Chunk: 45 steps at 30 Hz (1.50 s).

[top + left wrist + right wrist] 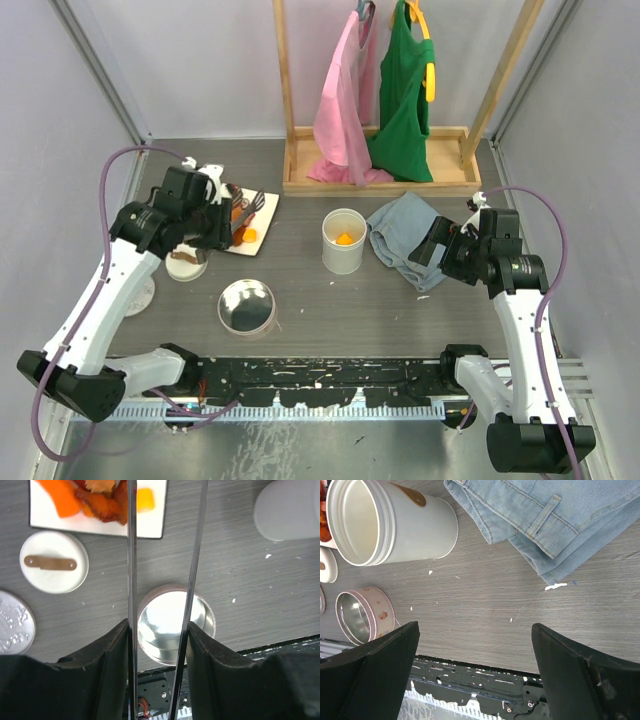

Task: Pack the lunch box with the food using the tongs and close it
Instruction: Pick up the fake food from the plate.

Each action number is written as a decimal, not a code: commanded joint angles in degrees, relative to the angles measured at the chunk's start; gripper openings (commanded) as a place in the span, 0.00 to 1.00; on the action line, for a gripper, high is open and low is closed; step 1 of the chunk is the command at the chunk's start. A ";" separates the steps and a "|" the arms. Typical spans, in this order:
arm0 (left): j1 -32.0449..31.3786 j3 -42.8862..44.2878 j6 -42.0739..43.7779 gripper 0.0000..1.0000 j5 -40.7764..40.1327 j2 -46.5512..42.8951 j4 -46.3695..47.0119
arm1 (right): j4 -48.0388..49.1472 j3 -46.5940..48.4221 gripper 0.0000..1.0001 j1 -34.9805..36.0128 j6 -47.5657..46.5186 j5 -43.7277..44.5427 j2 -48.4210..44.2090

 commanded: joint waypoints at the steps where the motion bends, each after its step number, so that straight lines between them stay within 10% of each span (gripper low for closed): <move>1: 3.66 -1.43 1.97 0.46 -0.56 0.60 -0.44 | 1.39 1.47 0.99 0.31 -1.01 0.42 0.04; 45: 19.04 -10.36 -1.17 0.43 5.85 -2.19 -1.18 | 1.65 1.05 0.99 0.40 -0.92 0.37 -0.76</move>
